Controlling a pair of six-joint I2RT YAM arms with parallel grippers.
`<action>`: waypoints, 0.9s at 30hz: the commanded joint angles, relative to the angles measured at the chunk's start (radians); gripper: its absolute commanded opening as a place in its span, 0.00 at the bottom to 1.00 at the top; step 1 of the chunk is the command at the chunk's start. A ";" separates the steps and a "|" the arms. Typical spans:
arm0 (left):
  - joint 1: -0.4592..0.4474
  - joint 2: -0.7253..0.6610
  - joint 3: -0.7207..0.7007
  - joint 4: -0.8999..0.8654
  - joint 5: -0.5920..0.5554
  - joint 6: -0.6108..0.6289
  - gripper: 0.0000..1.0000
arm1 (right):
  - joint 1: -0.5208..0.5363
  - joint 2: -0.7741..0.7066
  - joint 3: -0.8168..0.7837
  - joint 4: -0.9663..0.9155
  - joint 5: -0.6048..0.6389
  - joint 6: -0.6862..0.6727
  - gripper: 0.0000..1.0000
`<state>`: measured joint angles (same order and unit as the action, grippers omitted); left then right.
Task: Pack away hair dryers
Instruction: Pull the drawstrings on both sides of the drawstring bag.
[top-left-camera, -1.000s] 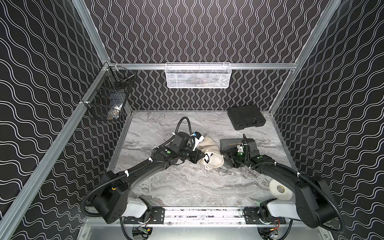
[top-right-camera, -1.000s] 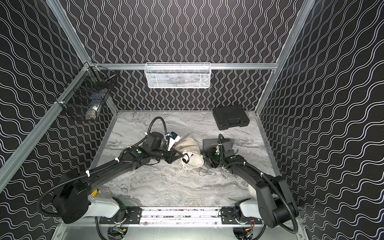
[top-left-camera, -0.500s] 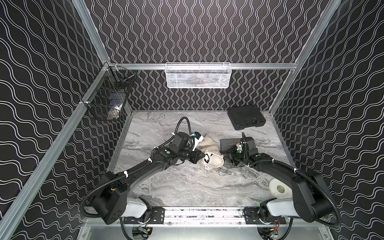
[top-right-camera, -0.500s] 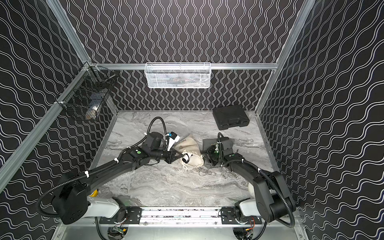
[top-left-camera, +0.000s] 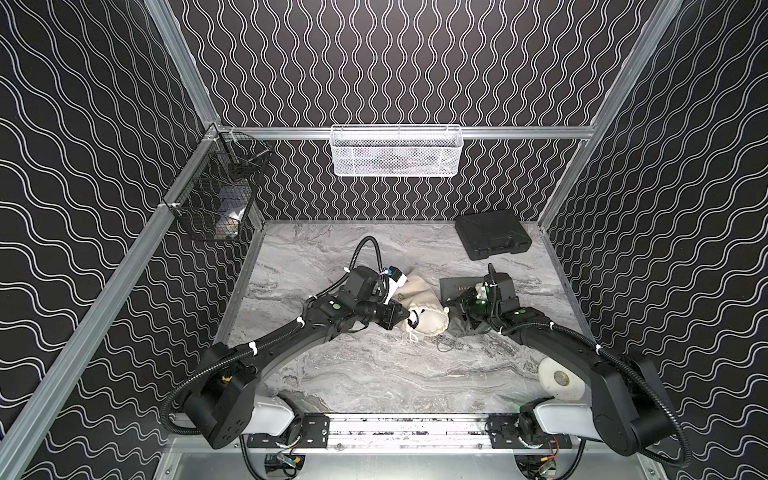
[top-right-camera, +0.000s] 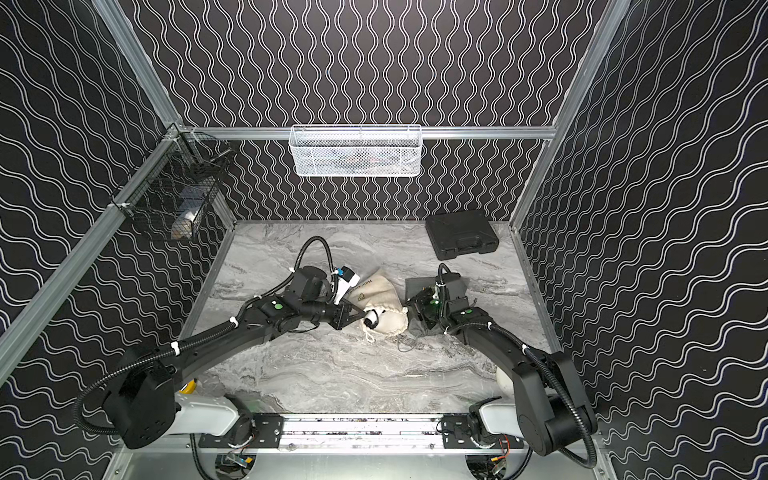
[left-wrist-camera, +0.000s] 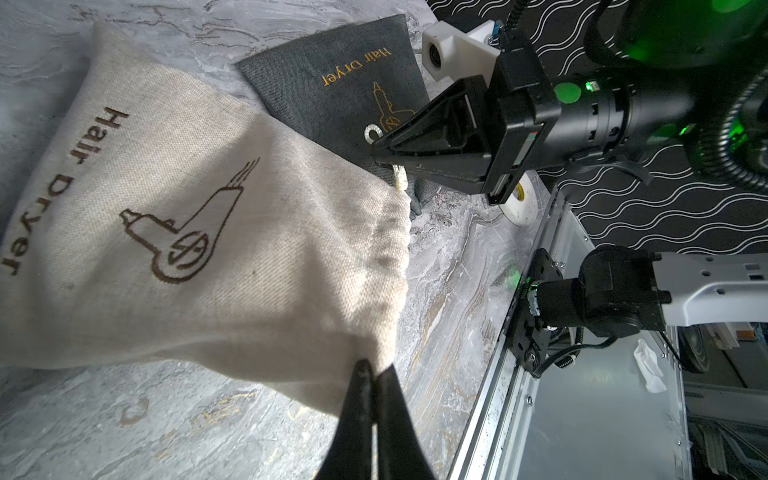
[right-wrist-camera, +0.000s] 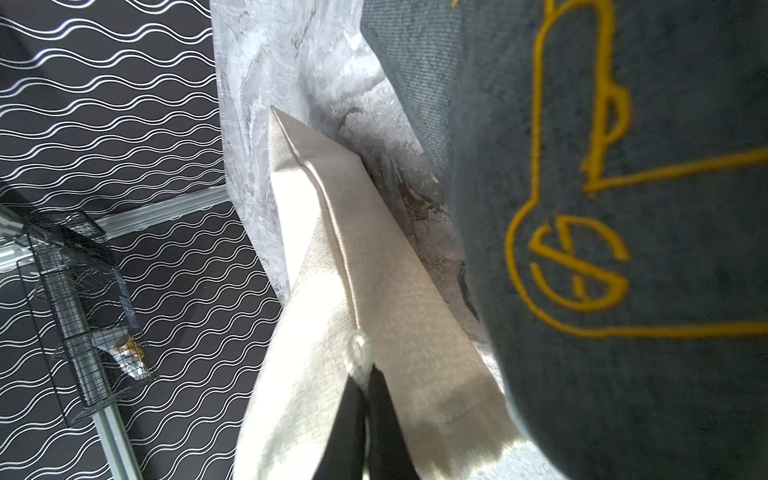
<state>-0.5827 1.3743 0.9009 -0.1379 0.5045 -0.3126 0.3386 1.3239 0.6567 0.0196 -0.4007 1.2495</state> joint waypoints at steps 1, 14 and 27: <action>0.001 -0.009 -0.005 0.026 0.015 -0.007 0.06 | 0.000 -0.016 -0.007 0.002 0.028 0.024 0.00; 0.001 -0.145 -0.081 -0.040 -0.082 0.008 0.84 | 0.000 -0.082 -0.040 -0.002 0.078 0.036 0.00; -0.133 -0.203 -0.251 -0.075 -0.164 -0.062 0.64 | -0.001 -0.103 -0.056 0.006 0.074 0.042 0.00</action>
<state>-0.6827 1.1606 0.6701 -0.2394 0.3637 -0.3389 0.3386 1.2247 0.5953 0.0132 -0.3290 1.2747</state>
